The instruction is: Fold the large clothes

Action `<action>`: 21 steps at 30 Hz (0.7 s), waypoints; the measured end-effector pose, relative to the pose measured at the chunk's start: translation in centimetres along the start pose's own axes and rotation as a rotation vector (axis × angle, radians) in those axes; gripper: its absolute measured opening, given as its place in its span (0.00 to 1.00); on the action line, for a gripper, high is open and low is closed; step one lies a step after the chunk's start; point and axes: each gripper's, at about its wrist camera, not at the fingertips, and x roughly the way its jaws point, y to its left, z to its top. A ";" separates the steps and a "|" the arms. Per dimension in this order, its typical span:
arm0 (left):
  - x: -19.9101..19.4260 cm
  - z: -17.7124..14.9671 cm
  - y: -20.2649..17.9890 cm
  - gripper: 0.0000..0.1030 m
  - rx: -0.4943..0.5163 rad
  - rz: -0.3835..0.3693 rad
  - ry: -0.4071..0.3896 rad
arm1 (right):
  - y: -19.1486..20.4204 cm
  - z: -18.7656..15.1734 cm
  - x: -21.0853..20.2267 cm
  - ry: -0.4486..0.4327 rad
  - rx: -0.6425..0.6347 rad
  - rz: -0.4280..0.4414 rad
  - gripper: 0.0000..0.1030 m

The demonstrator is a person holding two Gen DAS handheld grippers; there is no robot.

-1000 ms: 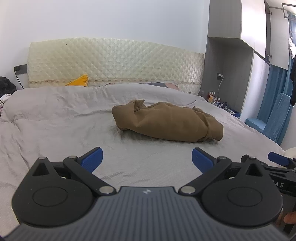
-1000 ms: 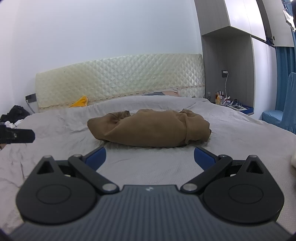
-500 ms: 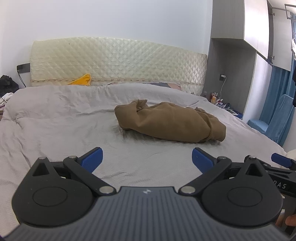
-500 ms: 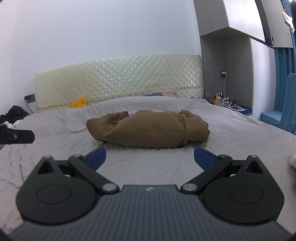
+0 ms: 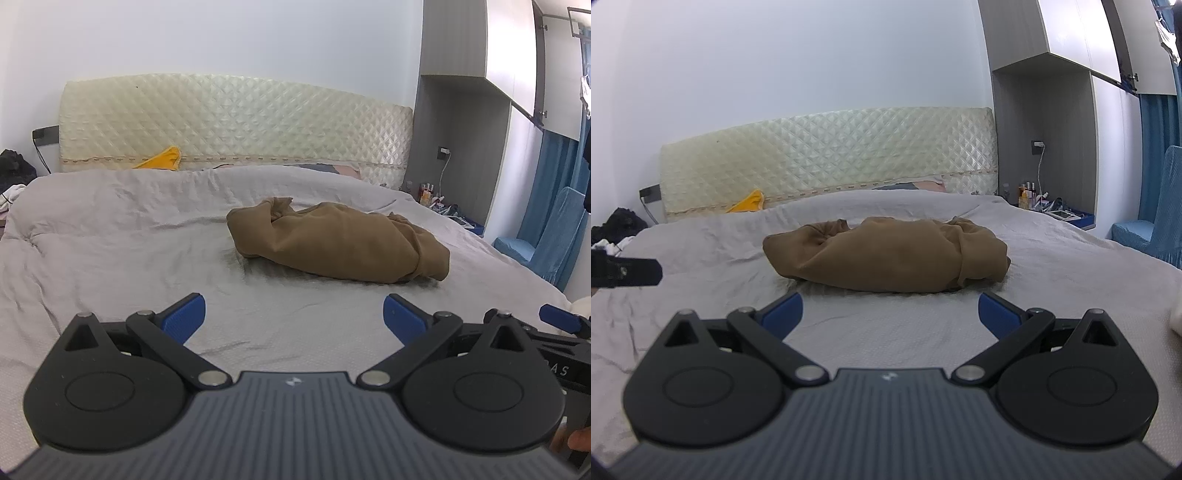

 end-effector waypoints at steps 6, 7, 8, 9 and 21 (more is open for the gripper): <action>0.1 -0.1 0.0 1.00 0.000 0.001 0.003 | 0.1 -0.1 -0.2 -0.005 0.004 -0.008 1.00; 0.1 -0.1 -0.1 1.00 -0.001 0.002 0.004 | 0.1 -0.1 -0.2 -0.004 0.005 -0.009 1.00; 0.1 -0.1 -0.1 1.00 -0.001 0.002 0.003 | 0.1 0.0 0.0 -0.003 0.005 -0.009 1.00; 0.1 -0.1 -0.1 1.00 -0.001 0.001 0.002 | 0.1 0.0 0.0 -0.001 0.004 -0.010 1.00; 0.0 -0.3 0.0 1.00 -0.009 -0.008 0.003 | 0.4 -0.2 -0.2 -0.005 -0.001 -0.018 1.00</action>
